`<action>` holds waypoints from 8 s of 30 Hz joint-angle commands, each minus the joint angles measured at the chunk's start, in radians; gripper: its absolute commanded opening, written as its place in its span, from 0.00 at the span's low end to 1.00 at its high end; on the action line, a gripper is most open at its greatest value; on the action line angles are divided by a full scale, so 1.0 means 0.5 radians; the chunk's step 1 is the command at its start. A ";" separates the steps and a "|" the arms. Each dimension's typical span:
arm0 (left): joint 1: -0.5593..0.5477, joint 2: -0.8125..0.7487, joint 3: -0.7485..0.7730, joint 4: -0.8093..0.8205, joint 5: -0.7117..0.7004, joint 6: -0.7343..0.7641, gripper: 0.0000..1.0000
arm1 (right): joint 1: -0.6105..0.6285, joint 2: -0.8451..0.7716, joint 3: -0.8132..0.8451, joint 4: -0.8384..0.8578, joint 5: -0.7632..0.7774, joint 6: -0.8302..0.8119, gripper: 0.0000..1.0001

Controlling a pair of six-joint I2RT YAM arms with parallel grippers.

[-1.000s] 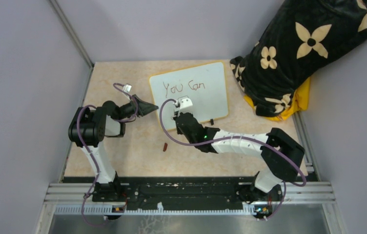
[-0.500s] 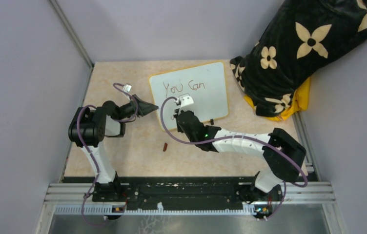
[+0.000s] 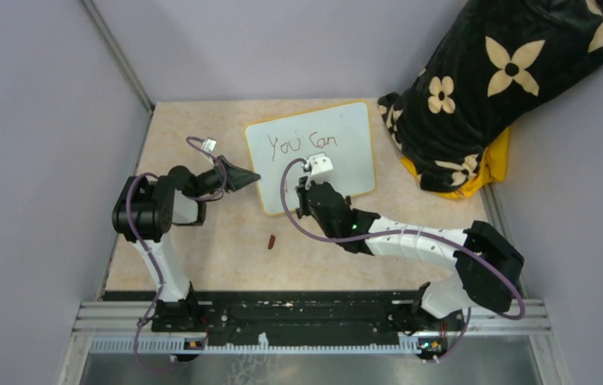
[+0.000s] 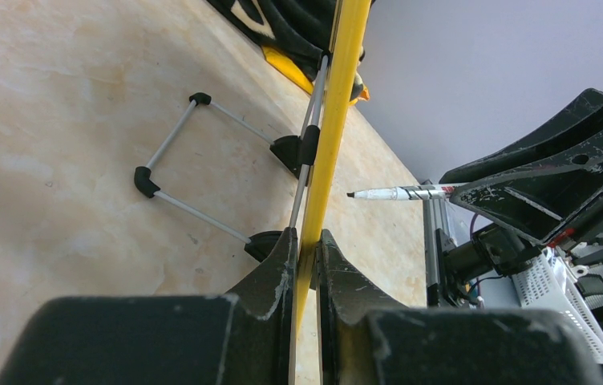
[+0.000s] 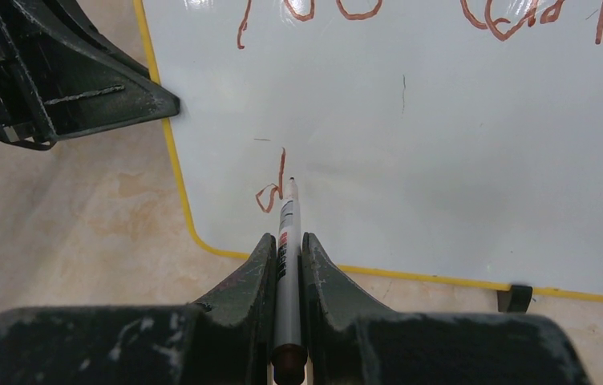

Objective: Write a sentence on the whiteboard

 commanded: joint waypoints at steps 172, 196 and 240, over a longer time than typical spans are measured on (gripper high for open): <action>-0.076 0.042 -0.023 0.416 0.064 0.040 0.00 | -0.167 0.001 -0.002 -0.063 -0.210 0.148 0.00; -0.076 0.048 -0.024 0.388 0.070 0.063 0.00 | -0.458 -0.246 -0.043 0.141 -0.353 0.076 0.00; -0.075 0.057 -0.020 0.372 0.072 0.068 0.00 | -0.459 -0.093 -0.143 0.040 -0.331 0.131 0.00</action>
